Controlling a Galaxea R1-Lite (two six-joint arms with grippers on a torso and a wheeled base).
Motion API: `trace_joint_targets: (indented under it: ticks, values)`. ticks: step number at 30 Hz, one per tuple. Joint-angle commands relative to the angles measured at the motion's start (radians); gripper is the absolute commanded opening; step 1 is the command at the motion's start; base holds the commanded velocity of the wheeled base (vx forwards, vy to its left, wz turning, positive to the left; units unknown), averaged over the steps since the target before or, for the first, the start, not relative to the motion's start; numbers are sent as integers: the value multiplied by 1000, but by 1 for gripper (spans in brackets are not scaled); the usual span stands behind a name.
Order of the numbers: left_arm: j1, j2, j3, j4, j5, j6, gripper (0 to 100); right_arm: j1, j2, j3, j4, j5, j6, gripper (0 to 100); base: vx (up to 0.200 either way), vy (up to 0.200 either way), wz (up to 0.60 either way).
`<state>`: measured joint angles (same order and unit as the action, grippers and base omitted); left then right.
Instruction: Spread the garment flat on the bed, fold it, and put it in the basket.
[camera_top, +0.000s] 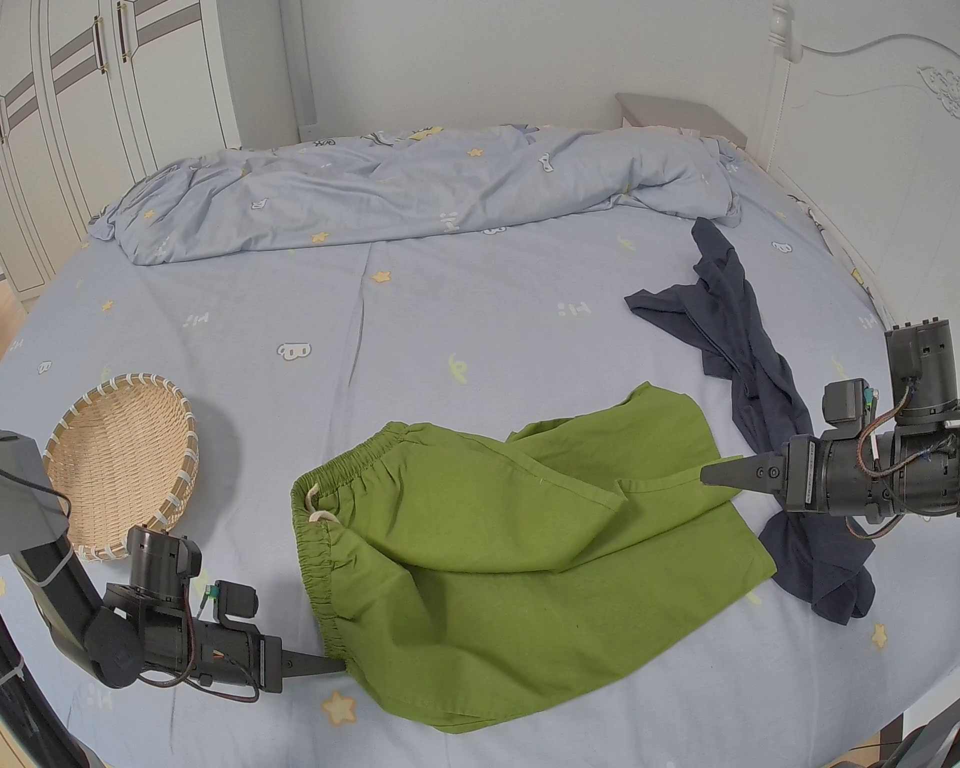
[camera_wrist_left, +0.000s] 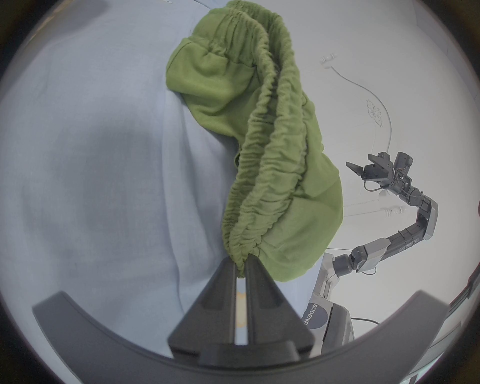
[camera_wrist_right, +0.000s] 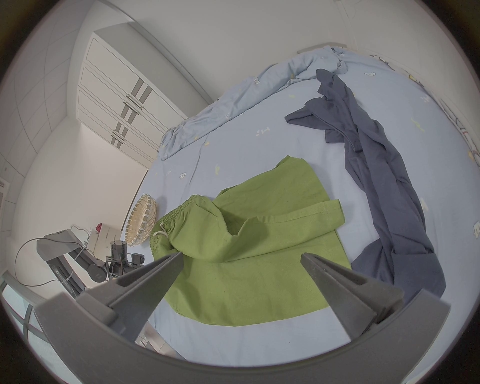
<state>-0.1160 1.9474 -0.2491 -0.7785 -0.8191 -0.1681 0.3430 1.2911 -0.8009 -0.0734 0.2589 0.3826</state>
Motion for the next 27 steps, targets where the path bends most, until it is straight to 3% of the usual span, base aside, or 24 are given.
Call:
trace_joint_targets:
  ticks: [1,8,15,16,24,27]
  values:
    - [1,-19,21,-5,-11,-1,0,1,2,0,0,0,-1,100,0,0,0]
    - [16,-94,83,-24,-8,1,0,-1,-13,-1,0,0,-1,100,0,0,0]
    - [144,-317,183,-24,-3,-1,0,-13,-10,6,30,0,-8,100,0,0,0]
    - [202,-358,208,-21,-3,-2,0,-29,-10,8,81,0,-16,100,0,0,0]
    - [378,-415,249,19,-3,-2,0,-137,11,69,156,5,-50,100,0,0,0]
    - [420,-436,249,61,-3,-2,0,-150,33,120,155,45,-73,100,0,0,0]
